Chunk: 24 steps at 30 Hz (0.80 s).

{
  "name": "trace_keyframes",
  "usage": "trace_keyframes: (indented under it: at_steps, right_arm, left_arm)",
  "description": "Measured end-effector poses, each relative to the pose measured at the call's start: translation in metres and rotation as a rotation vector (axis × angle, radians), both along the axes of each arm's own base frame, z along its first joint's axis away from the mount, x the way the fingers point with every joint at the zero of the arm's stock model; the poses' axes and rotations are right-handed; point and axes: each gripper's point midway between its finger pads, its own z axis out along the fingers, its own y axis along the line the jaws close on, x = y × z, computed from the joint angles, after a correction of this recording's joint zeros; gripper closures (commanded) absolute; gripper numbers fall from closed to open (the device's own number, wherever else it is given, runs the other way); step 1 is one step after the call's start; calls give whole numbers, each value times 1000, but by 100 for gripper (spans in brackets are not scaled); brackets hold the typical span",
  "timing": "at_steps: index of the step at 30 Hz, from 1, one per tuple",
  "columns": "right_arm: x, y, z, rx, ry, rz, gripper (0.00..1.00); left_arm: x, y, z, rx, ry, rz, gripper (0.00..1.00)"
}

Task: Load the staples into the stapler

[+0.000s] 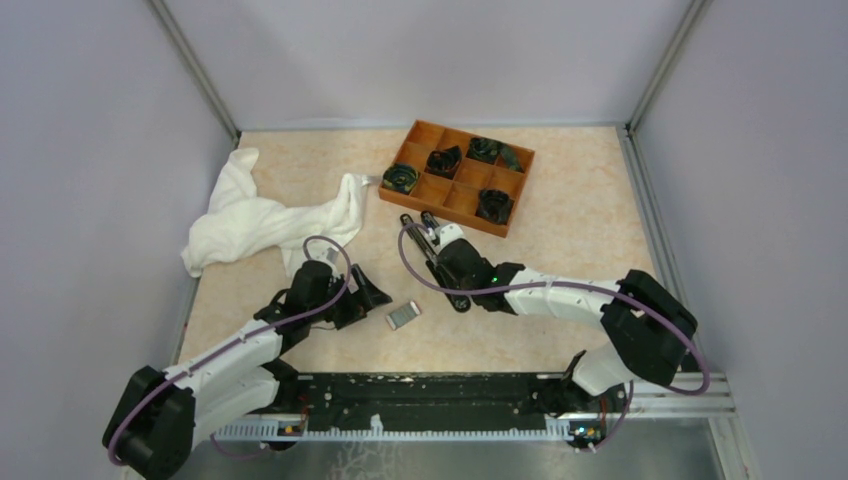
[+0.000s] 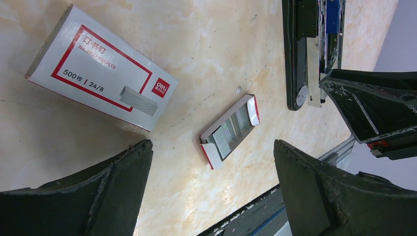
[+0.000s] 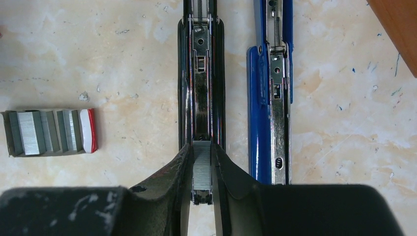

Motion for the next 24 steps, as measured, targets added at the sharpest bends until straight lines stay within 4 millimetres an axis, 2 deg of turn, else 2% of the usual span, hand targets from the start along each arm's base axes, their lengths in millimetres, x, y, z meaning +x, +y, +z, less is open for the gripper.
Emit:
trace_keyframes:
  at_steps: [18, 24]
  right_arm:
    - [-3, 0, 0, -7, 8, 28, 68]
    - [14, -4, 15, -8, -21, -16, 66]
  left_arm:
    - [-1, -4, 0, -14, 5, -20, 1]
    - [-1, -10, 1, -29, 18, -45, 1]
